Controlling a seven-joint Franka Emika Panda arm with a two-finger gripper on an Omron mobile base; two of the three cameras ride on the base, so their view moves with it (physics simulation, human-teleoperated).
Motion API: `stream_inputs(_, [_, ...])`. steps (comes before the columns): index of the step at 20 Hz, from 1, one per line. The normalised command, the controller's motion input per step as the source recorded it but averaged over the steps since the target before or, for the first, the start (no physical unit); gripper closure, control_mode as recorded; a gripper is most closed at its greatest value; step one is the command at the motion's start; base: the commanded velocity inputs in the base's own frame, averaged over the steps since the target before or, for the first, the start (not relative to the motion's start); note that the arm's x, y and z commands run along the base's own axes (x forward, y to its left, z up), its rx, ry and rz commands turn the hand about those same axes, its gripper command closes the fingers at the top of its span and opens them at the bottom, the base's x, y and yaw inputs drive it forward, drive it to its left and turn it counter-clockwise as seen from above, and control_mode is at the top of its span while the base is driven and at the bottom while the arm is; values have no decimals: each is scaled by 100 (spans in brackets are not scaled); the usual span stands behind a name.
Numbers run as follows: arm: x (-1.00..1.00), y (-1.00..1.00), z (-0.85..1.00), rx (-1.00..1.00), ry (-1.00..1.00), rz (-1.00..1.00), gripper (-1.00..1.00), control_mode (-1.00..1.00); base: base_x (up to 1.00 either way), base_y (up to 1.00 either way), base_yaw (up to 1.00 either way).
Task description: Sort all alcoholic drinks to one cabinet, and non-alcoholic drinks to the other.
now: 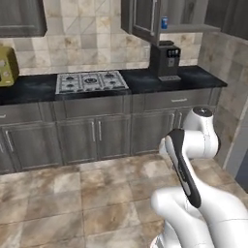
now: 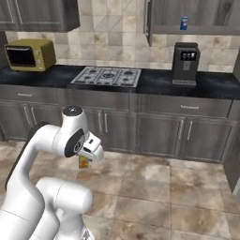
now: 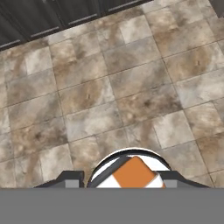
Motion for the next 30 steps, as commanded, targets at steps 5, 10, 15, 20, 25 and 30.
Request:
stream_inputs(5, [0, 0, 0, 0, 0, 0, 100, 100, 66, -69, 3])
stream_inputs(10, [0, 0, 0, 0, 0, 0, 100, 100, 82, -55, 1])
stream_inputs(15, [0, 0, 0, 0, 0, 0, 100, 100, 68, -61, 2])
stream_inputs(20, [0, 0, 0, 0, 0, 0, 100, 100, 49, -64, 4])
stream_inputs(25, [0, 0, 0, 0, 0, 0, 100, 100, 50, -60, 3])
stream_inputs(30, [0, 0, 0, 0, 0, 0, 100, 100, 52, -50, 2])
